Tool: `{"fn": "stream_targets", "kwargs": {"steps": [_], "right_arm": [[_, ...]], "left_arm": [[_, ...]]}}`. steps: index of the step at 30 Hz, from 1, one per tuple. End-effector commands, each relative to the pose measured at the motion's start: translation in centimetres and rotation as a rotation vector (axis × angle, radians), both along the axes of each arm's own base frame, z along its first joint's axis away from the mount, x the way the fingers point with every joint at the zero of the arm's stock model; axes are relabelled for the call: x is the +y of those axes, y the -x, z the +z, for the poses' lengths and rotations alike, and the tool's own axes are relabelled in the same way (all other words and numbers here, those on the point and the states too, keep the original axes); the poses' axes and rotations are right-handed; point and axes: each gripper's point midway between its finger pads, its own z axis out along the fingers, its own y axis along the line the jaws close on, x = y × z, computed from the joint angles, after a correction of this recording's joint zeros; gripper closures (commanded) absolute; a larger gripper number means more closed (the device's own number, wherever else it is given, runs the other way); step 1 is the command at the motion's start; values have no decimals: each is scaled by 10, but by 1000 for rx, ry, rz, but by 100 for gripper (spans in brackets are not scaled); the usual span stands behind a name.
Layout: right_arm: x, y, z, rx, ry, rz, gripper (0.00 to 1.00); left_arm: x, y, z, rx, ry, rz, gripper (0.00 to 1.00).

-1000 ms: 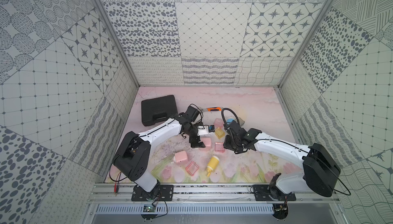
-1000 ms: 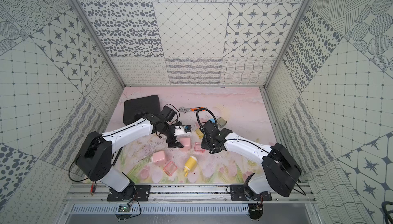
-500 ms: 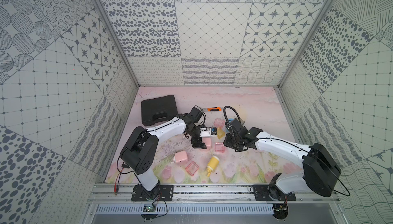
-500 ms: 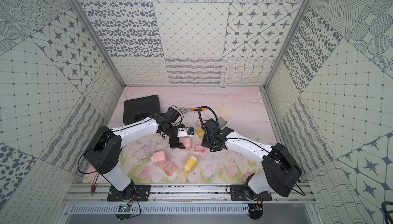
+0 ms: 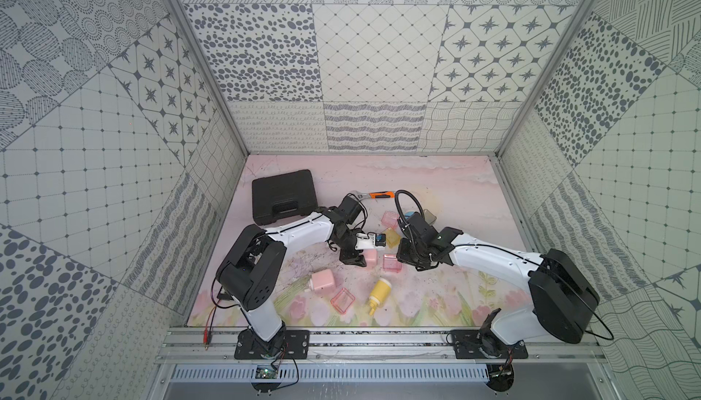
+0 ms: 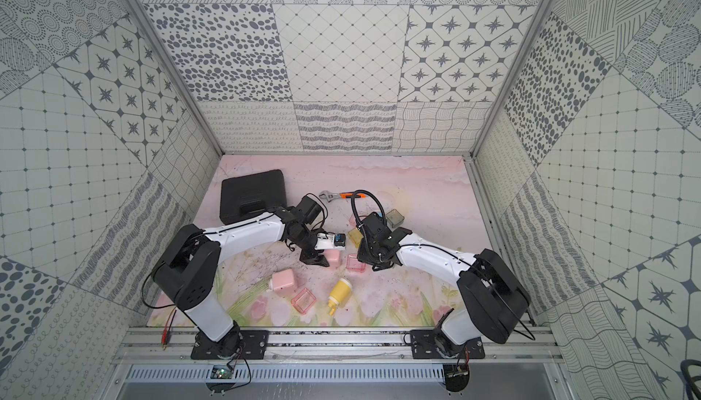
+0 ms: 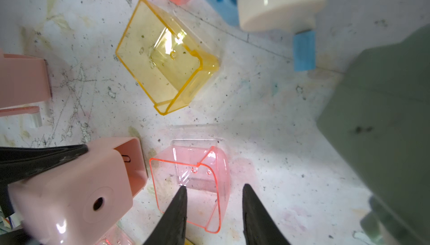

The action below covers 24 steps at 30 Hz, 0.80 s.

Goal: Put the tray back into the pencil sharpener
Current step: Close the container of the pencil sharpener.

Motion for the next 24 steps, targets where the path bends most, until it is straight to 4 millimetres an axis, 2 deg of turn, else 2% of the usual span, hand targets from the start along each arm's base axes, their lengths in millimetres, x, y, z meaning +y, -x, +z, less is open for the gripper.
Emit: {"fn": "stream_targets", "kwargs": {"steps": [1,9,17,24], "right_arm": [[6,-6,-3,-13,-10,13,62],[11,-3,-17,14,-13,41,68],[14,-2,-23,23,-30,51,77],[26,-4,-26,34,-66,53,79]], "left_arm": [[0,5,-2,-5,-1,-24,51],[-12,5,11,-2,77,-38,67],[-16,8,13,-8,129,-27,69],[-18,7,10,-26,143,-30,68]]}}
